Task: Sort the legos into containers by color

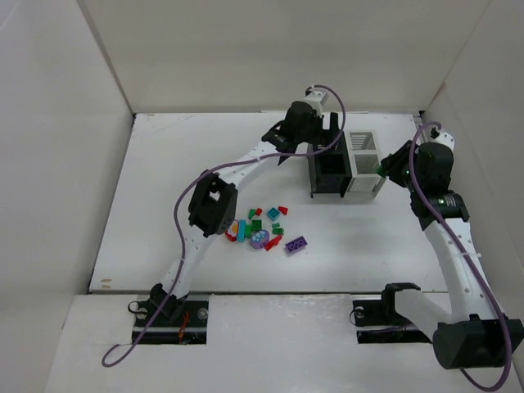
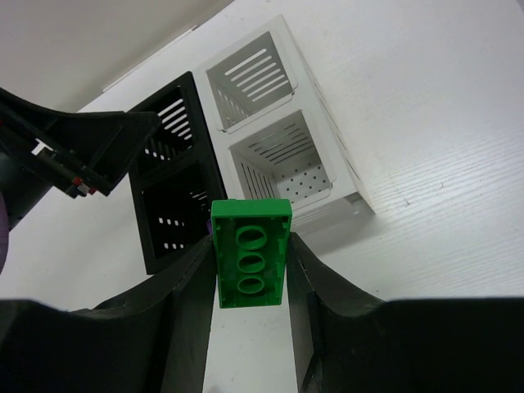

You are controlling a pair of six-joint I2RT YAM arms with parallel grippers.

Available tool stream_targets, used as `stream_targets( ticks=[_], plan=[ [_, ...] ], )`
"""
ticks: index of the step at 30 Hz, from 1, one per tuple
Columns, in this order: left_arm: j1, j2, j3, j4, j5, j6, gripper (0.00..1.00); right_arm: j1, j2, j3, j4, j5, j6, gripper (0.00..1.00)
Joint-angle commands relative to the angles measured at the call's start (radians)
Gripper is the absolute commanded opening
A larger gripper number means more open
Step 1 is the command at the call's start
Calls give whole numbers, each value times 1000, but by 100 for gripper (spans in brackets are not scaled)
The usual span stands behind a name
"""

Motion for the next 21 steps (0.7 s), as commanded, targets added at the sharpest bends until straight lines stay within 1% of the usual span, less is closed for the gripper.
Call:
stream_targets(
  ticks=[1,3,4,5,6,7,8,9,10,11,12,13,14,15,16,19,21],
  plan=[
    [-1,-154,-39,5,7,19,100,-7,11,55,12,-11,-14,22],
    [-1,-197,-98,5,-5,43,100,-7,43,65,12,-11,-14,22],
    [-1,-254,-122,5,-25,43,100,-7,54,65,22,-11,-14,22],
    [-1,-321,-186,5,-51,52,100,-7,81,77,22,-22,-14,22],
    [-1,-322,-225,5,-60,52,100,-7,82,93,32,-22,-14,22],
    [22,-401,-266,5,-69,40,100,-7,112,93,42,-31,-14,22],
    [37,-444,-315,5,-79,28,100,-7,128,108,60,-31,-14,22],
    [51,-490,-433,5,-79,16,100,-7,146,128,69,-31,-14,22],
    [69,-541,-499,24,-70,-3,100,-7,183,139,69,-31,-14,22],
    [106,-646,-571,62,-69,-41,100,-7,201,148,97,-31,-14,22],
    [126,-697,-711,79,-60,-58,100,-7,223,159,106,-22,-14,22],
    [141,-746,-778,88,-60,-73,100,-7,243,180,115,-11,-14,22],
    [163,-835,-835,88,-85,-83,100,-7,285,194,115,3,-23,22],
    [163,-872,-883,71,-158,-92,100,-7,307,212,115,21,-33,22],
    [163,-904,-961,53,-196,-92,100,-7,330,246,115,36,-34,22],
    [163,-995,-1062,-18,-255,-131,100,11,393,259,106,111,-34,22],
    [163,-1044,-1102,-48,-255,-153,100,20,430,259,106,124,-44,22]
  ],
)
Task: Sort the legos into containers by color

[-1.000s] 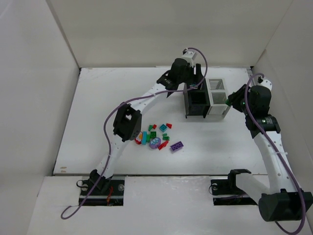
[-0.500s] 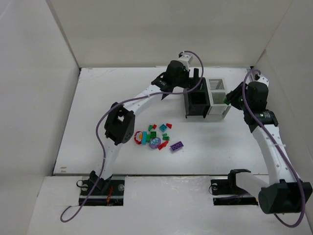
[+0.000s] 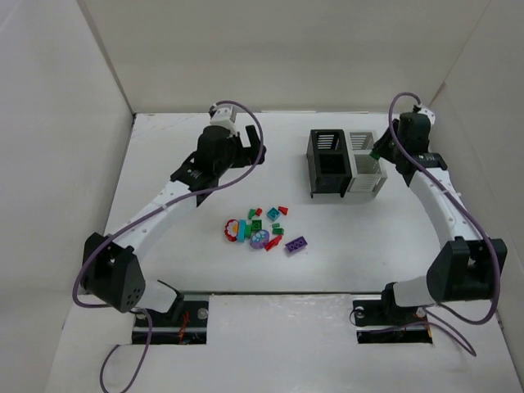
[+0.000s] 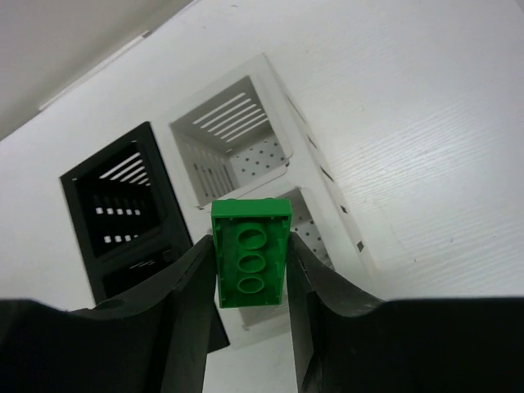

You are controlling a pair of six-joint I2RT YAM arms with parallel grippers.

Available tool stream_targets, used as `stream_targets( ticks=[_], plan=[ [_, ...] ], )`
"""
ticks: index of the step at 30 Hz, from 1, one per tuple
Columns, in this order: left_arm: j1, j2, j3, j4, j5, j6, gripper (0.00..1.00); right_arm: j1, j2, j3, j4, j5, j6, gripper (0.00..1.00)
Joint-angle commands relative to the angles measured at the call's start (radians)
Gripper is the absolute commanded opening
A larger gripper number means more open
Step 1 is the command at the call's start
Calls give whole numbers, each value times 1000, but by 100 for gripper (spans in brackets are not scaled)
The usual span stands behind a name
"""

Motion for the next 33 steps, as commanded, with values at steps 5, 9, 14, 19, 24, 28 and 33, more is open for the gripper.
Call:
stream_targets(
  ticks=[5,9,14,19,24,28,33],
  plan=[
    [-11,-104,-187,-74,-52,-122,100,45,98,41,57,140,-23,25],
    [-11,-104,-208,-74,-40,-134,100,65,144,50,77,158,-23,30],
    [-11,-104,-208,-94,-40,-134,100,88,166,50,90,227,-23,41],
    [-11,-104,-239,-143,-40,-143,100,88,175,50,47,275,-2,56],
    [-11,-113,-259,-152,-31,-163,100,97,154,50,47,260,-2,74],
    [-11,-135,-271,-174,-19,-163,100,117,109,50,25,260,-11,75],
    [-11,-195,-403,-209,-27,-241,100,169,30,18,7,241,-11,75]
  ],
)
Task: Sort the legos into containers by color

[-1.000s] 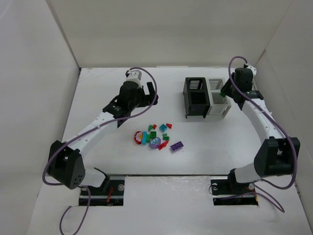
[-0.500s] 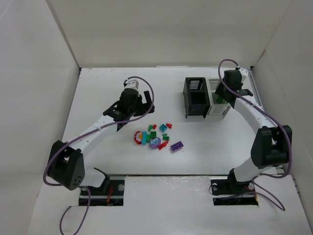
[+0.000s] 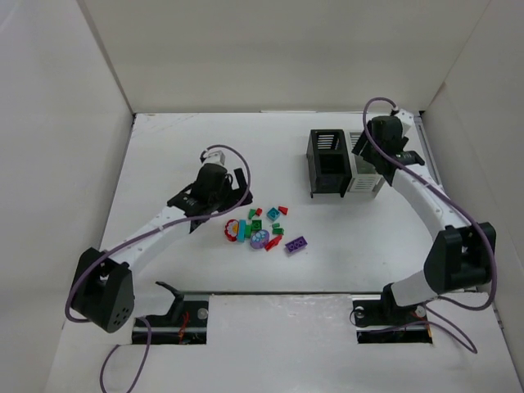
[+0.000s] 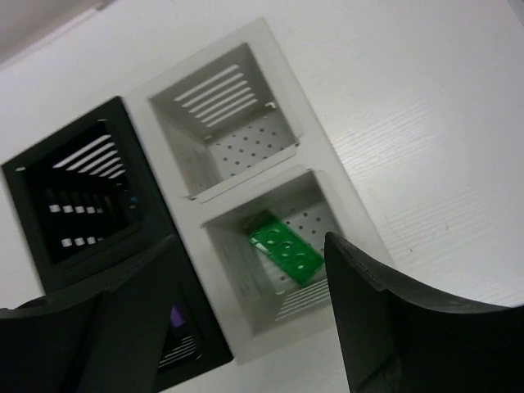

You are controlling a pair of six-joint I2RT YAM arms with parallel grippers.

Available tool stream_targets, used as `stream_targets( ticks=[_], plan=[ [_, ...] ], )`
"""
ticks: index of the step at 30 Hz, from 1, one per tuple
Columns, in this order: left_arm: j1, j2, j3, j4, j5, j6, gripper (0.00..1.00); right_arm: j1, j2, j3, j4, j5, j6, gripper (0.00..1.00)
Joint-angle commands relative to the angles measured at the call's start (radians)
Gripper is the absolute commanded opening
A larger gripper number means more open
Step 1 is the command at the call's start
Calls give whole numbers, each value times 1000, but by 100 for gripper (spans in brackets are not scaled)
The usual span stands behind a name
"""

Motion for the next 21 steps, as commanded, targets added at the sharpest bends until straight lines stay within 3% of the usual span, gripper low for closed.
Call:
stream_targets(
  ticks=[1,5,10,15,21],
  plan=[
    [2,-55,-85,-53,-4,-81,100,45,-98,-5,6,-12,-6,75],
    [2,-89,-152,-122,-14,-257,100,81,-165,-58,-14,-43,-6,75],
    [83,-80,-232,-194,37,-530,100,124,-241,-93,-37,-67,16,75],
    [112,-92,-319,-77,129,-722,92,171,-265,-130,-37,-68,25,75],
    [112,-120,-258,-171,14,-802,100,202,-256,-130,-65,-40,34,75]
  ],
)
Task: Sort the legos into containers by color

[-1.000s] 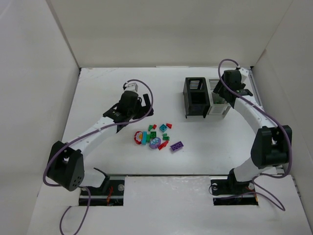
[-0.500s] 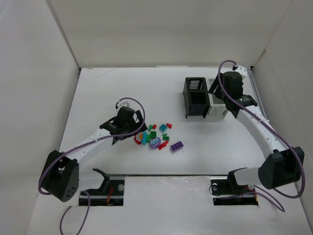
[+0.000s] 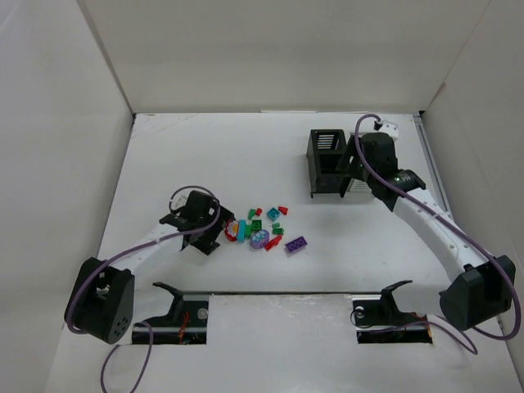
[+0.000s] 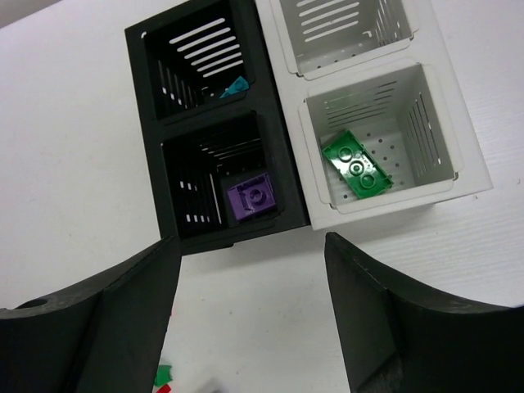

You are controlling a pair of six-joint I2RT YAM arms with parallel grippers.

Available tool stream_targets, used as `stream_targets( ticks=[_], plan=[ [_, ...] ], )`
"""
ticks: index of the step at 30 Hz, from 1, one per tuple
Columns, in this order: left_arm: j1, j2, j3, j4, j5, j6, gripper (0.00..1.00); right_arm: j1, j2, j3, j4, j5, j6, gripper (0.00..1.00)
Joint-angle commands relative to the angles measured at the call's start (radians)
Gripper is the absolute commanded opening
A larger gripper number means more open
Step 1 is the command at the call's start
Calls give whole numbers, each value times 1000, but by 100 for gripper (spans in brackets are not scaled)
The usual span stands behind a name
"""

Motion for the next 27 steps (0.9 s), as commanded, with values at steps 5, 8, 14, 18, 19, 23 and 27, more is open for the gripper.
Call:
stream_targets(
  ticks=[5,8,14,18,19,23,27],
  plan=[
    [1,7,79,-99,-69,-147,100,22,-3,15,-29,40,24,77],
    [1,59,169,-160,-88,-147,98,22,6,15,-38,76,34,77],
    [-30,245,361,-403,-91,-195,98,32,6,15,-81,151,53,77],
    [-39,319,399,-443,-72,-219,98,32,-5,-5,-90,165,53,77],
    [-39,319,413,-452,-63,-219,98,32,-5,-5,-90,165,53,77],
    [-59,340,446,-497,-97,-285,95,32,-15,-14,-99,165,53,78],
    [-69,363,456,-507,-97,-321,94,32,-25,-14,-99,165,53,78]
  ],
)
